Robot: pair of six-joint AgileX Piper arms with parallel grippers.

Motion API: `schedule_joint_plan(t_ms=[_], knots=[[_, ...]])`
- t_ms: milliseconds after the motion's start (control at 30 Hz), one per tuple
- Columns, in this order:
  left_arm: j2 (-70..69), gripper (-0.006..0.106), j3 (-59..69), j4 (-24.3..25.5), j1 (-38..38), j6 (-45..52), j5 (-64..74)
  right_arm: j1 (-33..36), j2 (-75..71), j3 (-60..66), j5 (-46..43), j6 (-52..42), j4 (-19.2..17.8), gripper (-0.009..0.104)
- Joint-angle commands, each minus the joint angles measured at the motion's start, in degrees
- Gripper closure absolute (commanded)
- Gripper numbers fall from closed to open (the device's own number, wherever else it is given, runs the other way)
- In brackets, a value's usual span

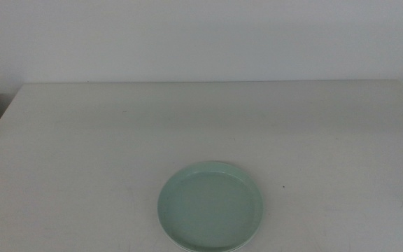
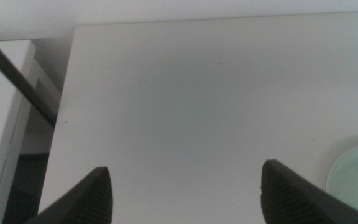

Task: Stack the three bowls on top of each other.

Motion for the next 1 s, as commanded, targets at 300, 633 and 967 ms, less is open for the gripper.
schedule_joint_plan(t_ms=[300, 633, 967], knots=[[-23.3, 0.021, 17.4, -4.4, -0.2, 4.0, -13.0, -0.1, -13.8, 0.6, 5.6, -0.4, -6.3, 0.048], [-36.5, 0.021, 31.0, -10.0, -0.2, 6.3, -23.8, -0.1, -32.1, 25.4, -11.7, 1.2, -6.5, 0.048], [-38.1, 0.021, 37.9, -10.0, -0.2, 6.3, -30.6, -0.1, -34.0, 35.4, -22.5, 1.2, -10.0, 0.048]])
